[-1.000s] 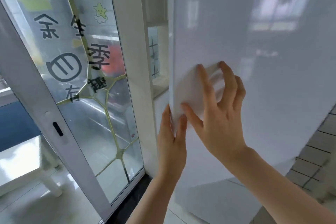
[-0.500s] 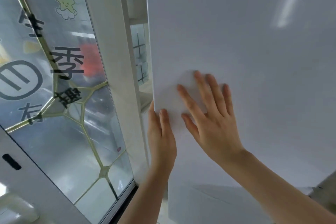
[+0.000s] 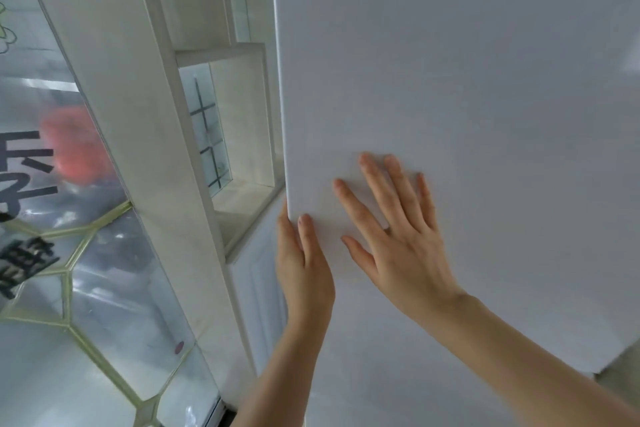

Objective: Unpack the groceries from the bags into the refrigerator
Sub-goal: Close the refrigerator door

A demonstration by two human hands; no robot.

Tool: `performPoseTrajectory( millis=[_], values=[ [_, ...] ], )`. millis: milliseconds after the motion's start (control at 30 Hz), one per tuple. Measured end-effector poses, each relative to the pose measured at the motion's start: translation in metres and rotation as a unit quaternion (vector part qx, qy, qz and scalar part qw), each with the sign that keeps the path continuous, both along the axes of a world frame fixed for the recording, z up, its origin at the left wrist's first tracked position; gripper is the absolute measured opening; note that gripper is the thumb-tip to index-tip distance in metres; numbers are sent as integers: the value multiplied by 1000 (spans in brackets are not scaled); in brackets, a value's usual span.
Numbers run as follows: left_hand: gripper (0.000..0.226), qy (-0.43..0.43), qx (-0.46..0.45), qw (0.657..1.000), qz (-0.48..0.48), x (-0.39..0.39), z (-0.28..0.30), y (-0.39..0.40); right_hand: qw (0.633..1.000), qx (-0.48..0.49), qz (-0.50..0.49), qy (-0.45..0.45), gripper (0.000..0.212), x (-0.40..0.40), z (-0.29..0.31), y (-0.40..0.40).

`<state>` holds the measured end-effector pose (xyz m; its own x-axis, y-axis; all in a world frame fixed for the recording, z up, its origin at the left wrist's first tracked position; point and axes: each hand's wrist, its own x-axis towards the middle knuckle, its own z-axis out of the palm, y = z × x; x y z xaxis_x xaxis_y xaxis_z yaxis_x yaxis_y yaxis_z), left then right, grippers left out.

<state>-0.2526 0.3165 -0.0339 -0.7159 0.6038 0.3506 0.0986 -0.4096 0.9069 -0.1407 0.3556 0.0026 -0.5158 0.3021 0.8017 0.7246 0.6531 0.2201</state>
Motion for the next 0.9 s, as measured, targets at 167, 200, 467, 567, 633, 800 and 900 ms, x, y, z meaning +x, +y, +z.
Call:
performPoseTrajectory(
  millis=[167, 200, 467, 567, 633, 800, 900],
  values=[
    [28, 8, -17, 1000, -9, -10, -2, 17, 1000, 1, -28, -9, 71, -8, -1, 14],
    [28, 10, -18, 1000, -12, -12, -2, 20, 999, 3, -31, -9, 71, -8, -1, 16],
    [31, 13, -19, 1000, -18, -14, -1, 34, 997, 9, -66, -27, 77, -11, -1, 26],
    [33, 20, -16, 999, -21, -14, -2, 34, 998, 8, -63, -26, 76, -12, -1, 26],
    [32, 22, -15, 999, -22, -15, -2, 34, 998, 2, -57, -19, 74, -13, -1, 25],
    [31, 18, -22, 999, -32, -19, -7, 35, 998, -12, -46, -30, 73, -9, 4, 22],
    [35, 61, -50, 996, -36, -21, -9, 27, 998, -44, -26, -48, 75, -3, 6, 11]
  ],
)
